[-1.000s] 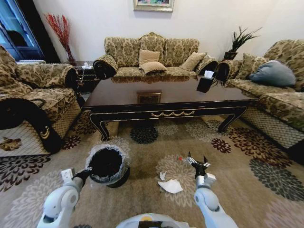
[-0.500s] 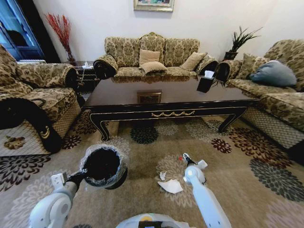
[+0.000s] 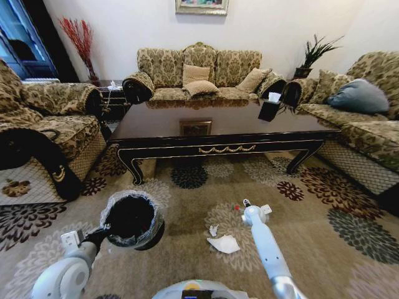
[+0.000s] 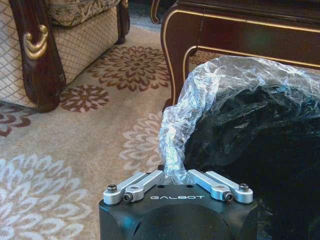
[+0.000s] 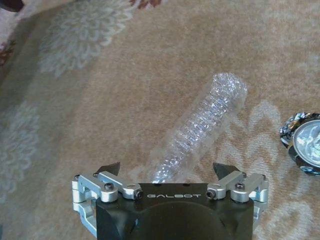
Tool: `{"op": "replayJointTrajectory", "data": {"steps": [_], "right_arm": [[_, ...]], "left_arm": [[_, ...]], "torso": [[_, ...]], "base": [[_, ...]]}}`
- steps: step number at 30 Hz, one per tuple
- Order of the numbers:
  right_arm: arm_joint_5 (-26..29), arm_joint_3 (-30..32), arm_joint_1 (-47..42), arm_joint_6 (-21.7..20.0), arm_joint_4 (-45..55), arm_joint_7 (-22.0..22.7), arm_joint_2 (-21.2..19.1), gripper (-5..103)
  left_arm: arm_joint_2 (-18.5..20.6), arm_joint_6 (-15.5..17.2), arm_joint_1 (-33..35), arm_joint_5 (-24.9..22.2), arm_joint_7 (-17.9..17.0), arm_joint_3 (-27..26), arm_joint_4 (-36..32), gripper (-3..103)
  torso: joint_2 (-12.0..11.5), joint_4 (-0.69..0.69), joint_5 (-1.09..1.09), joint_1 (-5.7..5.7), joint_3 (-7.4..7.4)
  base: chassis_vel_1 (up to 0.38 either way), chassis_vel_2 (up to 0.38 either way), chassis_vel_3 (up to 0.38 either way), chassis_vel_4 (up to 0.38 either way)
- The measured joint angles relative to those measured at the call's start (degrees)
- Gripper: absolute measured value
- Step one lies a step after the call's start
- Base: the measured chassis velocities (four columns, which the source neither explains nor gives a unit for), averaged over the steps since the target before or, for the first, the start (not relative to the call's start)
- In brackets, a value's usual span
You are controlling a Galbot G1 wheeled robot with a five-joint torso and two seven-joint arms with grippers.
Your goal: Move to the front of the table and pick up the trash from the floor, then place it into the trash bin.
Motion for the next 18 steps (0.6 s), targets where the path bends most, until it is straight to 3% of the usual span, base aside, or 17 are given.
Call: {"op": "replayJointTrajectory", "data": {"steps": [11, 18], "right_arm": [[-0.3, 0.2, 8.2, 4.3, -18.2, -8.9, -2.1, 100], [-1.0, 0.0, 9.6, 4.8, -22.2, -11.3, -2.5, 100]], "left_arm": [[-0.7, 0.0, 0.4, 0.2, -0.4, -1.2, -0.5, 2], [-1.2, 0.0, 0.2, 0.6, -0.9, -0.6, -0.5, 2]], "torso": [[0.0, -0.01, 0.0, 0.0, 0.0], [0.0, 0.0, 0.0, 0.0, 0.0]], "base": [[0.0, 0.0, 0.0, 0.0], [0.0, 0.0, 0.0, 0.0]]}}
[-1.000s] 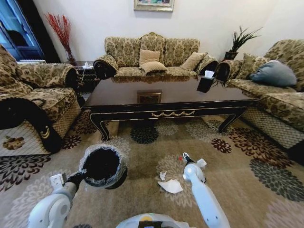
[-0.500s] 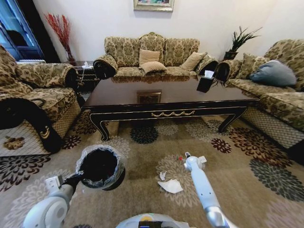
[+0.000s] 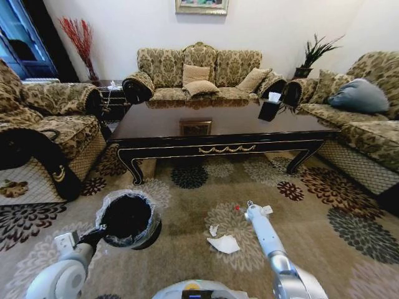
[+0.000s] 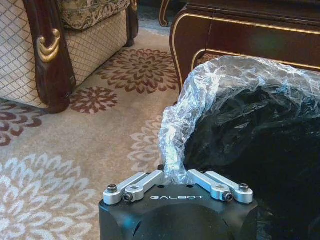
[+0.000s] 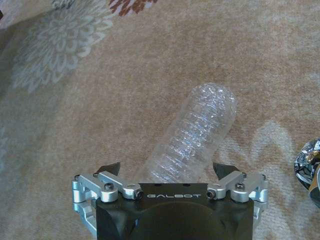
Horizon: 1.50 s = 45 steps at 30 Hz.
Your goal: Move to the front of the table and pick up the trash from the floor, then place it into the trash bin.
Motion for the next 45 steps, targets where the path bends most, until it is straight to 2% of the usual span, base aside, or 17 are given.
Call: {"op": "replayJointTrajectory", "data": {"steps": [7, 11, 13, 17, 19, 21, 22, 26, 28, 29, 31, 32, 34, 37, 40, 42, 45], "right_arm": [[-2.1, -0.1, 0.9, 0.7, -3.3, -1.8, 0.1, 101], [-3.8, -0.1, 1.1, 1.1, -5.8, -2.9, 0.2, 80], [-4.0, -0.1, 1.1, 1.2, -6.0, -3.0, 0.2, 80], [-5.0, -0.1, 0.6, 1.4, -5.8, -3.0, 0.2, 59], [-5.3, -0.2, 0.2, 1.5, -5.1, -3.0, 0.2, 59], [-6.6, -0.7, -1.3, 1.9, -2.8, -3.0, 0.2, 48], [-6.6, -0.7, -1.3, 1.9, -2.8, -3.0, 0.2, 48], [-10.2, -1.7, -6.1, 6.2, 4.7, -6.6, 0.3, 32], [-10.5, -1.8, -7.0, 7.1, 6.1, -7.6, 0.3, 32], [-11.0, -2.4, -9.9, 9.2, 11.3, -10.7, 0.2, 26], [-11.2, -3.2, -12.3, 11.0, 16.4, -13.6, 0.2, 24], [-11.2, -3.2, -12.3, 11.0, 16.4, -13.6, 0.2, 24], [-11.7, -4.8, -15.0, 13.3, 24.7, -16.4, 0.0, 24], [-11.9, -6.0, -16.4, 14.2, 30.2, -17.8, -0.1, 24], [-12.0, -9.6, -18.0, 16.4, 40.3, -21.2, -0.5, 24], [-12.2, -10.4, -18.1, 17.0, 41.6, -21.9, -0.7, 24], [-14.3, -16.0, -17.7, 21.0, 46.6, -25.2, -1.4, 24]], "left_arm": [[-0.4, 0.0, -0.1, 0.5, -0.1, 0.5, 0.0, 2], [-0.2, 0.0, 0.0, 0.3, -0.1, -0.1, -0.1, 2], [-0.1, 0.0, 0.1, 0.2, -0.1, -0.2, -0.1, 2], [0.0, 0.0, 0.1, -0.1, -0.1, -0.4, 0.0, 2], [-0.1, 0.0, 0.0, -0.1, -0.1, -0.2, 0.0, 2], [-0.1, 0.0, -0.2, 0.0, -0.1, 0.4, 0.3, 2], [-0.1, 0.0, -0.2, 0.0, -0.1, 0.4, 0.3, 2], [-0.4, 0.0, -0.7, 0.3, -0.7, 2.3, 0.6, 2], [-0.4, 0.0, -0.7, 0.3, -0.8, 2.5, 0.6, 2], [-0.5, 0.0, -0.9, 0.7, -1.0, 3.5, 0.6, 2], [-0.4, 0.0, -1.2, 1.5, -1.0, 4.4, 0.8, 2], [-0.4, 0.0, -1.2, 1.5, -1.0, 4.4, 0.8, 2], [0.0, 0.0, -1.8, 1.9, -1.0, 5.9, 1.3, 2], [0.4, 0.0, -2.2, 2.1, -1.0, 6.9, 1.7, 2], [1.4, 0.0, -3.2, 2.1, -1.3, 10.1, 3.2, 2], [1.5, 0.0, -3.4, 2.1, -1.4, 10.8, 3.6, 2], [1.6, 0.0, -4.2, 2.6, -1.4, 14.8, 5.6, 2]], "torso": [[0.0, 0.0, 0.0, 0.0, 0.0], [0.0, 0.0, -0.01, 0.0, 0.0], [0.0, 0.0, 0.0, 0.0, 0.0], [0.0, 0.0, -0.01, 0.0, 0.0], [0.0, 0.0, -0.01, 0.0, 0.0], [0.0, 0.0, 0.0, 0.0, 0.0], [0.0, 0.0, 0.0, 0.0, 0.0], [0.0, -0.01, 0.0, 0.0, 0.0], [0.0, -0.01, 0.01, 0.0, 0.0], [0.0, 0.0, -0.01, 0.0, 0.0], [0.0, -0.02, 0.0, 0.0, 0.0], [0.0, -0.02, 0.0, 0.0, 0.0], [0.0, 0.0, -0.02, 0.0, 0.0], [0.0, 0.0, -0.01, 0.0, 0.0], [0.0, 0.0, -0.02, 0.0, -0.01], [0.0, 0.0, -0.01, 0.0, -0.01], [0.0, 0.01, -0.02, 0.0, 0.0]], "base": [[0.0, 0.0, 0.0, 0.0], [0.0, 0.0, 0.0, 0.0], [0.0, 0.0, 0.0, 0.0], [0.0, 0.0, 0.0, 0.0], [0.0, 0.0, 0.0, 0.0], [0.0, 0.0, 0.0, 0.0], [0.0, 0.0, 0.0, 0.0], [0.0, 0.0, 0.0, 0.0], [0.0, 0.0, 0.0, 0.0], [0.0, 0.0, 0.0, 0.0], [0.0, 0.0, 0.0, 0.0], [0.0, 0.0, 0.0, 0.0], [0.0, 0.0, 0.0, 0.0], [0.0, 0.0, 0.0, 0.0], [0.0, 0.0, 0.0, 0.0], [0.0, 0.0, 0.0, 0.0], [0.0, 0.0, 0.0, 0.0]]}}
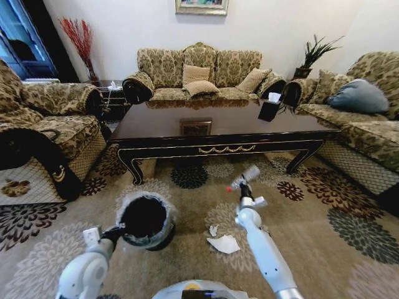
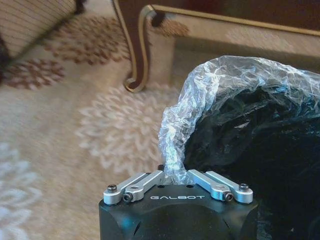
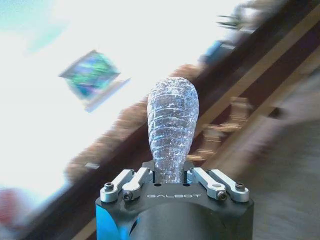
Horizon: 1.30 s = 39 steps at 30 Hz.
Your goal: Move to the front of the table and pick up the trash from the floor, then place it into the trash bin.
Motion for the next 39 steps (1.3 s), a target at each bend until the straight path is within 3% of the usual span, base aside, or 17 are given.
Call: {"op": "replayJointTrajectory", "data": {"steps": [8, 12, 14, 18, 22, 28, 39], "right_arm": [[-1.3, -11.4, 0.6, 5.6, 8.0, -9.4, -2.7, 24], [-5.5, -17.0, 0.1, 9.0, 10.5, -14.2, -5.6, 24], [-6.1, -17.6, 0.0, 9.5, 10.6, -15.2, -6.0, 24], [-11.3, -22.1, -0.4, 13.1, 10.2, -21.8, -11.0, 24], [-14.5, -24.1, -0.9, 15.3, 8.9, -26.1, -13.2, 24], [-17.4, -26.5, -1.9, 17.4, 7.6, -30.9, -13.1, 24], [-17.7, -30.0, -1.7, 18.5, 5.7, -31.7, -9.8, 24]], "left_arm": [[-0.6, 0.0, -1.0, 0.9, 0.2, 3.7, 1.7, 2], [-0.5, 0.0, -1.0, 0.9, 0.4, 3.6, 2.0, 2], [-0.5, 0.0, -1.0, 0.9, 0.4, 3.6, 2.0, 2], [-0.5, 0.0, -1.0, 0.9, 0.5, 3.2, 2.1, 2], [-0.6, 0.0, -1.1, 0.9, 0.5, 3.2, 2.0, 2], [-1.3, 0.0, -1.1, 1.3, 0.5, 3.6, 2.0, 2], [-3.7, 0.0, -0.6, 2.2, 0.5, 4.5, 2.2, 2]], "torso": [[0.0, 0.0, 0.01, 0.0, 0.0], [0.0, -0.01, 0.01, 0.0, 0.0], [0.0, -0.01, 0.01, 0.0, -0.01], [0.0, -0.01, 0.01, 0.0, 0.0], [0.0, -0.02, 0.01, 0.0, 0.0], [0.0, -0.01, 0.02, 0.0, -0.01], [0.0, 0.0, 0.01, 0.0, 0.0]], "base": [[0.0, 0.0, 0.0, 0.0], [0.0, 0.0, 0.0, 0.0], [0.0, 0.0, 0.0, 0.0], [0.0, 0.0, 0.0, 0.0], [0.0, 0.0, 0.0, 0.0], [0.0, 0.0, 0.0, 0.0], [0.0, 0.0, 0.0, 0.0]]}}
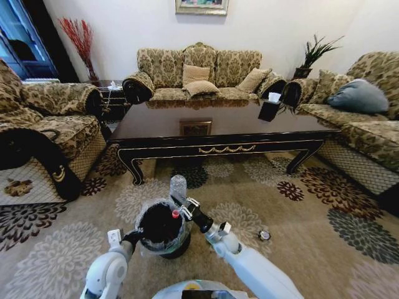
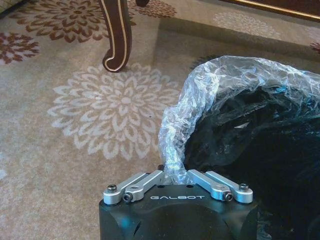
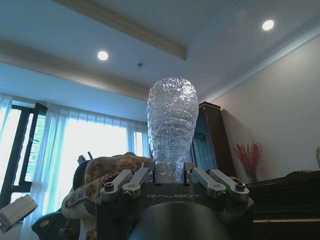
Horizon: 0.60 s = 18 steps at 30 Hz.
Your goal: Move to the front of the table and pick up the trash from the floor, then place it into the trash bin.
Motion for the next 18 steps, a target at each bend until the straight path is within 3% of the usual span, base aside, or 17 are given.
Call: {"op": "replayJointTrajectory", "data": {"steps": [16, 17, 18], "right_arm": [[-3.1, -1.0, -0.5, 1.8, -4.0, -0.2, 0.0, 22], [-3.1, -0.9, -0.6, 1.8, -4.0, 0.0, -0.1, 33], [-3.2, -0.9, -0.6, 1.8, -4.0, 0.1, -0.2, 33]], "left_arm": [[-0.6, 0.0, -0.1, -2.2, 0.0, -2.1, -1.9, 2], [-0.6, 0.0, 0.0, -2.1, -0.1, -2.1, -1.9, 2], [-0.6, 0.0, 0.0, -2.1, -0.1, -2.0, -2.0, 2]], "torso": [[0.0, -0.01, 0.0, 0.0, 0.0], [0.0, -0.01, 0.0, 0.0, 0.0], [0.0, -0.01, 0.0, 0.0, 0.0]], "base": [[0.0, 0.0, 0.0, 0.0], [0.0, 0.0, 0.0, 0.0], [0.0, 0.0, 0.0, 0.0]]}}
